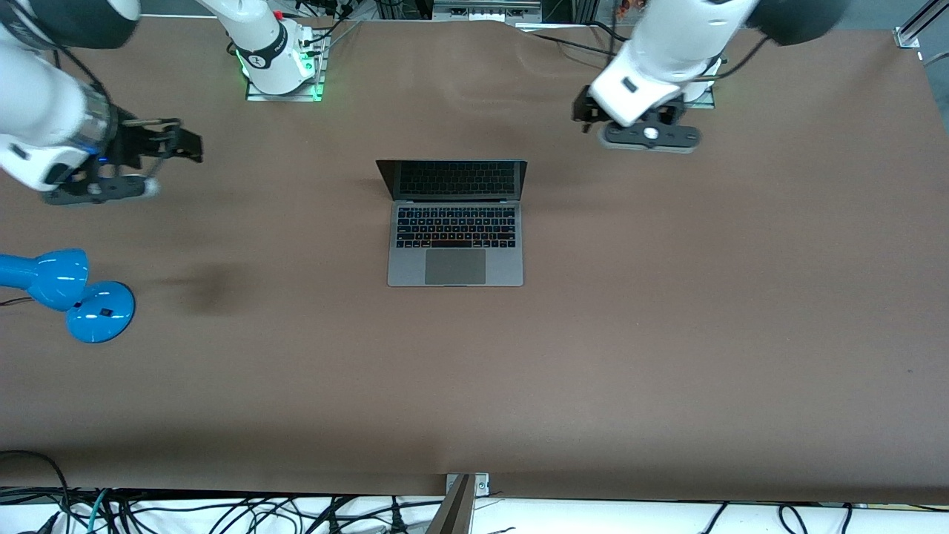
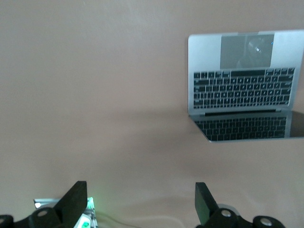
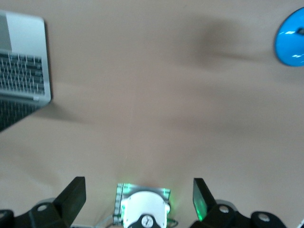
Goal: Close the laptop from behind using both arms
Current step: 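Raise the left gripper toward the laptop while the right gripper follows, then move both grippers over the laptop screen's back edge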
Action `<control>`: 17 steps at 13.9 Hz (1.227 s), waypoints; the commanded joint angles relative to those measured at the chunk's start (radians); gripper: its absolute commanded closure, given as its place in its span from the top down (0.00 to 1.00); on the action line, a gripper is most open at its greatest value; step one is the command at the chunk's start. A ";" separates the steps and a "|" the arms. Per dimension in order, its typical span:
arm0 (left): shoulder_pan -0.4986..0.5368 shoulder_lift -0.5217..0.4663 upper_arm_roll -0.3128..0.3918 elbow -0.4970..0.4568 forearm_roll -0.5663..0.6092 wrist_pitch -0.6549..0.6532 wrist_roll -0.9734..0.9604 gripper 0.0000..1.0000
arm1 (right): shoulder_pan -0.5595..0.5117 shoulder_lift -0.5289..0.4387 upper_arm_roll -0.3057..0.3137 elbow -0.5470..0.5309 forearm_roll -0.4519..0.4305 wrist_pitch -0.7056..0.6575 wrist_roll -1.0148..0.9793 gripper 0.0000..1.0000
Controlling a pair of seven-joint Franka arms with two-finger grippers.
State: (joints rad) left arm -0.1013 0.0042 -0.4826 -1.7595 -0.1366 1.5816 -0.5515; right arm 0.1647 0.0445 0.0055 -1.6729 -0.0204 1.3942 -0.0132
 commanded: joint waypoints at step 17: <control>-0.141 0.301 -0.088 -0.026 -0.143 0.206 -0.292 0.90 | 0.118 -0.035 0.369 -0.363 0.111 0.373 0.375 0.48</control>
State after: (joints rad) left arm -0.2207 0.2917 -0.5711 -1.7948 -0.2587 1.7762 -0.8213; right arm 0.2937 -0.0102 0.3479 -2.0259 0.0652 1.7493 0.3560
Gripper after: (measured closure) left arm 0.022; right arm 0.176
